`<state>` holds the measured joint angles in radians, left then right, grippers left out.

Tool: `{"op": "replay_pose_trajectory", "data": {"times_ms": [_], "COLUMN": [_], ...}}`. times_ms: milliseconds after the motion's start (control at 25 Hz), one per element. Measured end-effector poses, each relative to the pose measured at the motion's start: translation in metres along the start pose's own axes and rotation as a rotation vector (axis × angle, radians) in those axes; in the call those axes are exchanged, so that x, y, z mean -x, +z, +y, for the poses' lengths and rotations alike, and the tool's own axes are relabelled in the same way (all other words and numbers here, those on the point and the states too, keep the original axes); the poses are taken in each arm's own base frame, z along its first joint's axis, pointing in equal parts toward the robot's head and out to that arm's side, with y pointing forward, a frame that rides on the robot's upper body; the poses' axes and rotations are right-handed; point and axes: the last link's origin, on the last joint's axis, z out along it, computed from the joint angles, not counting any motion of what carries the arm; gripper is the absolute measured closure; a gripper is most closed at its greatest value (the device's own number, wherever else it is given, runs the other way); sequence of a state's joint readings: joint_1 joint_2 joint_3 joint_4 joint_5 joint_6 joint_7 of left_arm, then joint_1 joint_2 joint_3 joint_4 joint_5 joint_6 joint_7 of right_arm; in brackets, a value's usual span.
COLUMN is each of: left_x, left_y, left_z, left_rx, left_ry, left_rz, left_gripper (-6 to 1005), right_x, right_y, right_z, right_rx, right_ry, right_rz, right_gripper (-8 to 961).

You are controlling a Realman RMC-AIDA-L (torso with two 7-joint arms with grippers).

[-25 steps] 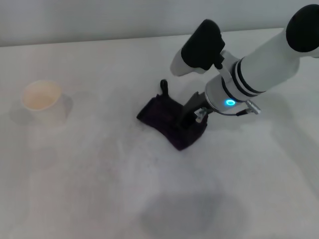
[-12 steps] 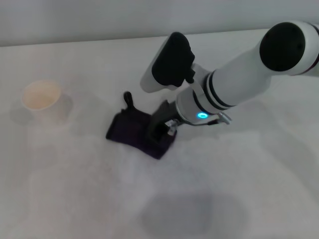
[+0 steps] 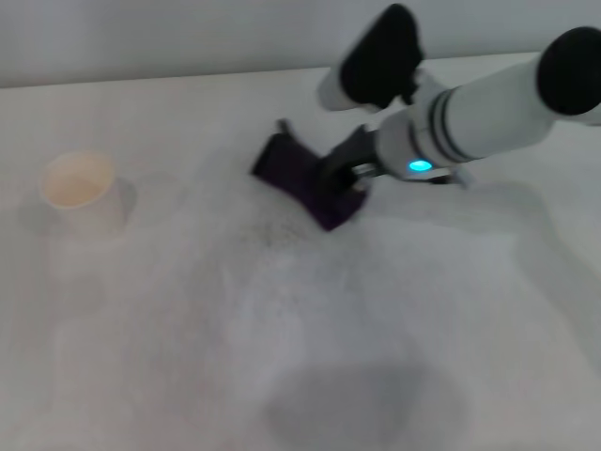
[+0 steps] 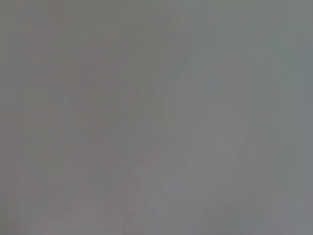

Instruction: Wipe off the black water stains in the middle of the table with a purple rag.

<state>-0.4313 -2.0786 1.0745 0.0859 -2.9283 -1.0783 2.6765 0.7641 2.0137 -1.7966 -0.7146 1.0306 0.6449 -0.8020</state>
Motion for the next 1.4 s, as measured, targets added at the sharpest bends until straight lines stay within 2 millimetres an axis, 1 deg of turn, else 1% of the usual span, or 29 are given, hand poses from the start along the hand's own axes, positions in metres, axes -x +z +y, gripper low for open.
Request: {"op": "replay_pose_trajectory", "data": {"times_ms": [40,80,120,240,320,600,800,920,1080,1160,1280,1400], "left_x": [0.000,0.000,0.000,0.000,-0.001,-0.001,-0.002,-0.003,-0.003,-0.003,-0.003,-0.004], "left_y": [0.000,0.000,0.000,0.000,0.000,0.000,0.000,0.000,0.000,0.000,0.000,0.001], "left_z": [0.000,0.000,0.000,-0.001,-0.001,-0.003,-0.002,-0.002,-0.002,-0.002,-0.002,-0.003], "left_rx": [0.000,0.000,0.000,-0.002,-0.007,-0.015,-0.013,-0.013,-0.013,-0.013,-0.012,-0.012], "left_ry": [0.001,0.001,0.001,0.000,-0.002,-0.007,-0.009,-0.010,-0.012,-0.012,-0.012,-0.010], "left_rz": [0.000,0.000,0.001,0.001,0.003,0.009,0.015,0.016,0.018,0.018,0.019,0.024], "left_gripper": [106,106,106,106,106,107,107,107,107,107,107,107], "right_x": [-0.004,-0.013,-0.013,-0.024,-0.030,-0.048,-0.051,-0.051,-0.048,-0.046,-0.044,-0.044], "right_y": [-0.002,-0.009,-0.009,-0.019,-0.025,-0.042,-0.051,-0.052,-0.046,-0.046,-0.051,-0.062], "right_z": [-0.007,-0.020,-0.020,-0.032,-0.035,-0.035,-0.033,-0.030,-0.024,-0.024,-0.029,-0.039], "right_rx": [-0.016,-0.042,-0.042,-0.051,-0.038,-0.013,-0.027,-0.025,-0.020,-0.026,-0.036,-0.049], "right_ry": [0.002,0.021,0.021,0.055,0.079,0.142,0.145,0.143,0.107,0.099,0.122,0.159], "right_rz": [0.016,0.046,0.046,0.081,0.101,0.132,0.092,0.085,0.092,0.085,0.053,-0.021], "right_gripper": [864,864,864,863,862,861,860,859,744,687,544,400]}}
